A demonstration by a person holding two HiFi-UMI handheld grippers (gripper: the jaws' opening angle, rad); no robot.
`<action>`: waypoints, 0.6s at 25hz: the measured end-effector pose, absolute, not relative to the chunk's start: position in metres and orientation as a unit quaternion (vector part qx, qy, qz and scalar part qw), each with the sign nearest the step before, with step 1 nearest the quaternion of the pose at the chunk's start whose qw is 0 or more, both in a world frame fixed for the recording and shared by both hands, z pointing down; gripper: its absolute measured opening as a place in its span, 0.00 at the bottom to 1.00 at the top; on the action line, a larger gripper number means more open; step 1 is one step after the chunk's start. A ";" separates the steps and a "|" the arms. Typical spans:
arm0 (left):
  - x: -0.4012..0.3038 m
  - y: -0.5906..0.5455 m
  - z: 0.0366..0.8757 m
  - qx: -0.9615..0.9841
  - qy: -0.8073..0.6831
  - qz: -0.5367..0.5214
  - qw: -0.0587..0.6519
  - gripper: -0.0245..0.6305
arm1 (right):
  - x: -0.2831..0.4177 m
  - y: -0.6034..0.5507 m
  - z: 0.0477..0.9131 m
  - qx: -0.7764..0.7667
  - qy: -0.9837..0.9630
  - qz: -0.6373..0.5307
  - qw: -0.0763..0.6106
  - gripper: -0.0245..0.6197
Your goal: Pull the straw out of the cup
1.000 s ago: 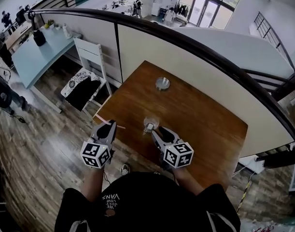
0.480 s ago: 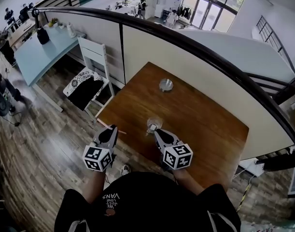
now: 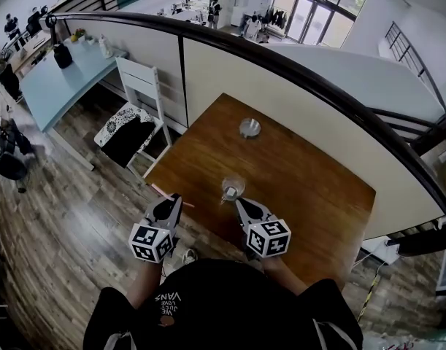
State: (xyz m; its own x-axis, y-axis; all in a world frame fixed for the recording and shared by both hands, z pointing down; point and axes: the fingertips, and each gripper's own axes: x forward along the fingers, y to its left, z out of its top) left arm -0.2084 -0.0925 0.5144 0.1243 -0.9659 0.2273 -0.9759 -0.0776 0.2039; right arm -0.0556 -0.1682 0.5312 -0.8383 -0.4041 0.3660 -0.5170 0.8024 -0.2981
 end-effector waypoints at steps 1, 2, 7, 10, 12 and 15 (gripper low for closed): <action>-0.207 -0.092 0.515 0.735 -0.661 0.017 0.154 0.10 | -0.055 -0.168 0.532 0.247 -0.938 0.197 0.144 0.06; -0.206 -0.091 0.516 0.735 -0.660 0.018 0.155 0.10 | -0.053 -0.167 0.532 0.248 -0.937 0.197 0.145 0.06; -0.203 -0.089 0.518 0.735 -0.659 0.019 0.159 0.10 | -0.049 -0.165 0.536 0.253 -0.934 0.201 0.150 0.06; -0.202 -0.088 0.519 0.736 -0.658 0.017 0.160 0.10 | -0.048 -0.163 0.537 0.255 -0.934 0.201 0.151 0.06; -0.201 -0.088 0.519 0.736 -0.657 0.015 0.162 0.10 | -0.047 -0.164 0.537 0.257 -0.933 0.201 0.152 0.06; -0.199 -0.087 0.520 0.736 -0.657 0.016 0.163 0.10 | -0.045 -0.164 0.538 0.260 -0.932 0.201 0.153 0.06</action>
